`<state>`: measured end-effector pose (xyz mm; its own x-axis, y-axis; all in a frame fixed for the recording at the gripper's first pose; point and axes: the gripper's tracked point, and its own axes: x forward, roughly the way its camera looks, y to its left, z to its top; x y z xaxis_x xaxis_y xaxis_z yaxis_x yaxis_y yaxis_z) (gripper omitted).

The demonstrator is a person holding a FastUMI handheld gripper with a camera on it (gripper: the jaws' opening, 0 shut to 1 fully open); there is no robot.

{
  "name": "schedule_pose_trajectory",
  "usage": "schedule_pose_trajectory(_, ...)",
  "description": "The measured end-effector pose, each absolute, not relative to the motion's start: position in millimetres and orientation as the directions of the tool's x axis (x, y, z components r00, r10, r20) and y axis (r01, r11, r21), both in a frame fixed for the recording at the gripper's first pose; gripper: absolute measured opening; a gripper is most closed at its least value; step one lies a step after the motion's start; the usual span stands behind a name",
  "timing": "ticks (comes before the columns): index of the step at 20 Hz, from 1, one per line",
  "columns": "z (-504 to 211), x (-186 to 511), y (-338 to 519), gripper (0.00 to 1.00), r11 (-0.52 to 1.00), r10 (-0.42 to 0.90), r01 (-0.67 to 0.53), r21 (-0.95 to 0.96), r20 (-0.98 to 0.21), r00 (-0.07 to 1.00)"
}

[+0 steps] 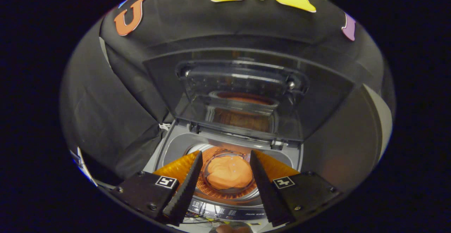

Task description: Put the clothes into the washing machine and then close the washing machine lid.

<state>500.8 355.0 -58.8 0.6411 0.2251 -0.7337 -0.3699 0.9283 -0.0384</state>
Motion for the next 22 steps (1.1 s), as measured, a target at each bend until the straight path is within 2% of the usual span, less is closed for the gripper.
schedule_pose_trajectory(14,102.1,504.8,360.1,0.85,0.931,0.27,-0.361,-0.043,-0.584,0.766)
schedule_pose_trajectory(22,108.3,541.3,366.9,0.85,0.943,0.264,-0.333,-0.014,-0.58,0.771)
